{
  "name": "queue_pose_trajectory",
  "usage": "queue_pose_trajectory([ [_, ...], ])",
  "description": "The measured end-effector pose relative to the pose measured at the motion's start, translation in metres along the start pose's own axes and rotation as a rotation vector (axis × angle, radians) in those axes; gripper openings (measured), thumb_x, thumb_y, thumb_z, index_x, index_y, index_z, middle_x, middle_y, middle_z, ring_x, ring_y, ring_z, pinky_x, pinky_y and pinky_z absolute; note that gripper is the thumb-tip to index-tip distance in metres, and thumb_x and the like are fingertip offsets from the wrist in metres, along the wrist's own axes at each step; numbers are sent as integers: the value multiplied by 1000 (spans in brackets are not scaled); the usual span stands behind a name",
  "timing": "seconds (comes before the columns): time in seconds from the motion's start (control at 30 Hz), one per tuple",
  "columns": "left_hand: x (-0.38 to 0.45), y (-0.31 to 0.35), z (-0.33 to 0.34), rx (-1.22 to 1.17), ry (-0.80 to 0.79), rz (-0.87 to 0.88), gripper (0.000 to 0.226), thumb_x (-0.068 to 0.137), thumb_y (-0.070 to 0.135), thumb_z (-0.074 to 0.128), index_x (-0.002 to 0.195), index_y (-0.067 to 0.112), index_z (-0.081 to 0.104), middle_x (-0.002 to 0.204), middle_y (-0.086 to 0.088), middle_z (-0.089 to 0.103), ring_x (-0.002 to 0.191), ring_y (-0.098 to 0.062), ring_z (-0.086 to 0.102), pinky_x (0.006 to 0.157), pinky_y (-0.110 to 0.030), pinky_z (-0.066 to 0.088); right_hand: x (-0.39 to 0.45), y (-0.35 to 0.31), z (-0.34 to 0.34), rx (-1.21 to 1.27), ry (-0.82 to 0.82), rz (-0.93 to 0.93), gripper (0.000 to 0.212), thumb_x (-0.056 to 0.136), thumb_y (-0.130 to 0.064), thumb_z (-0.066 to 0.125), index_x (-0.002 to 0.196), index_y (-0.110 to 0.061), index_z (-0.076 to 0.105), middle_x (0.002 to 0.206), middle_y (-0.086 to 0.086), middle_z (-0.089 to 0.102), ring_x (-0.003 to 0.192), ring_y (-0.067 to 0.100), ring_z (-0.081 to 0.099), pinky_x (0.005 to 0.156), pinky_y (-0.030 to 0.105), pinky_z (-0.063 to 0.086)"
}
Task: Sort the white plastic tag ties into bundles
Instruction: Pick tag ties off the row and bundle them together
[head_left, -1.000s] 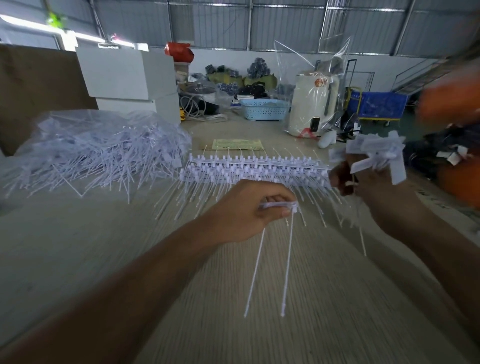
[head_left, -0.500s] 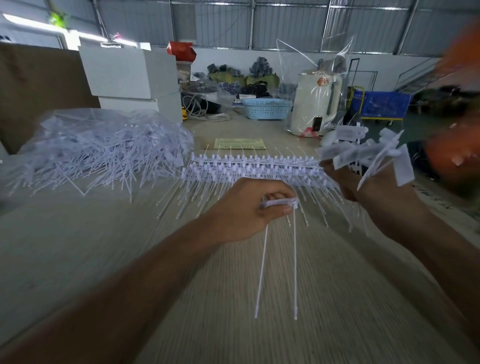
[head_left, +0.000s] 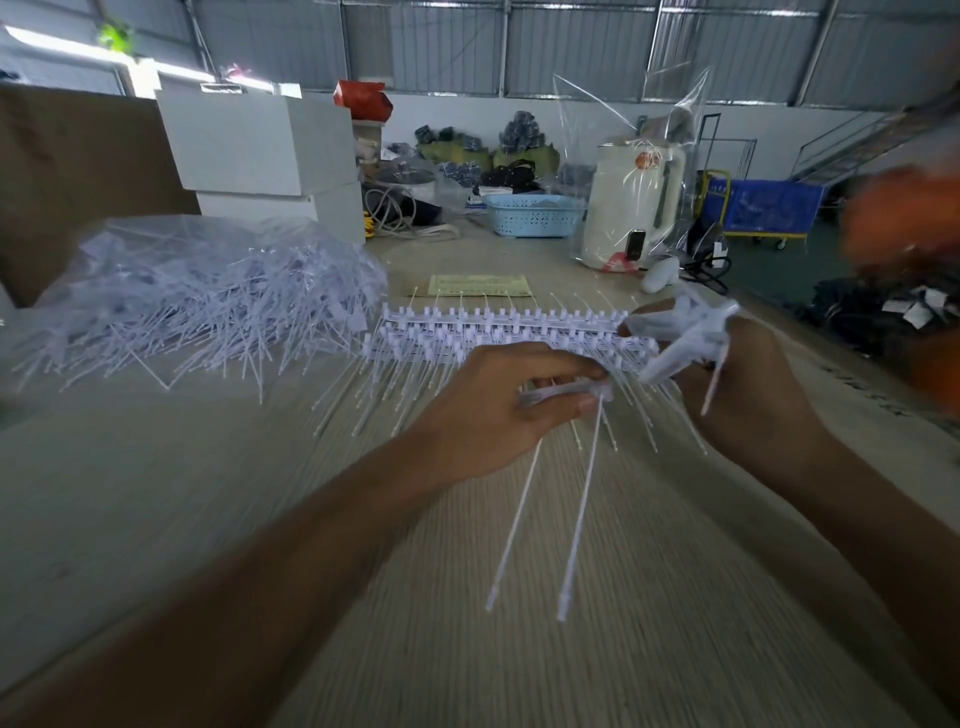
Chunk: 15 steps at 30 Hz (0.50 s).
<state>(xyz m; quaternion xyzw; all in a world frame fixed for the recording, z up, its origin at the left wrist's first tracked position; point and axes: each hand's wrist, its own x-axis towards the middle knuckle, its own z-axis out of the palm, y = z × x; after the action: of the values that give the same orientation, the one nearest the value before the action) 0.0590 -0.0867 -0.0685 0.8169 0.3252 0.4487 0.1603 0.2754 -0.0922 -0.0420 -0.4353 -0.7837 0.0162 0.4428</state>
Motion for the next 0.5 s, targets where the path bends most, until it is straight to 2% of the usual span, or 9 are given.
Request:
queue_pose_trajectory([
  [0.07,0,0,1,9,41,18,19,89,22,75,108,18,76,92,8,75,80,-2,68,61,-15,47,0,3,3,-75,-37,14,19,89,13,53,74,17,66,66,22,60,63,39,58,69,59,48],
  [0.13,0,1,1,20,56,21,22,87,22,77,107,15,76,91,6,76,82,-4,70,64,-17,51,0,1,7,-78,-117,23,20,87,12,54,69,15,64,59,20,54,58,39,52,64,54,45],
  [0.2,1,2,0,15,46,21,23,86,22,77,108,15,76,95,8,76,86,0,70,71,-14,52,-1,3,12,-61,-213,46,22,88,12,53,68,16,63,62,28,55,59,43,51,61,46,42],
  [0.23,0,2,-1,17,40,16,23,86,23,77,108,15,75,96,8,76,88,0,70,75,-19,55,-1,3,13,-31,-246,65,25,88,12,54,65,14,62,64,29,57,57,38,51,60,42,37],
  [0.27,0,2,-1,20,43,9,23,85,23,78,106,14,75,95,8,76,88,-2,71,77,-27,58,0,3,14,-1,-260,79,30,90,10,55,60,8,61,61,22,59,54,27,50,56,33,34],
  [0.3,0,2,0,24,59,1,23,84,24,79,104,14,74,94,7,76,87,-4,71,77,-34,58,-1,4,14,52,-270,113,36,91,7,57,55,-2,60,55,7,59,51,14,51,51,23,34],
  [0.33,0,1,0,29,83,-6,22,83,24,80,102,13,74,91,7,76,85,-5,71,75,-37,58,-3,4,14,126,-276,138,41,91,3,57,53,-9,59,51,-1,59,49,9,53,50,18,37],
  [0.43,1,1,0,27,118,-10,21,84,23,79,100,12,73,90,6,75,85,-7,71,73,-37,56,-5,1,15,209,-263,206,38,93,-5,55,56,-8,64,54,-2,62,53,9,58,54,13,43],
  [0.5,1,1,0,21,80,-5,20,87,21,76,104,12,72,94,6,75,88,-5,70,76,-31,57,-3,-1,18,278,-269,259,30,87,-13,56,60,-22,61,54,-6,63,52,2,59,53,8,45],
])
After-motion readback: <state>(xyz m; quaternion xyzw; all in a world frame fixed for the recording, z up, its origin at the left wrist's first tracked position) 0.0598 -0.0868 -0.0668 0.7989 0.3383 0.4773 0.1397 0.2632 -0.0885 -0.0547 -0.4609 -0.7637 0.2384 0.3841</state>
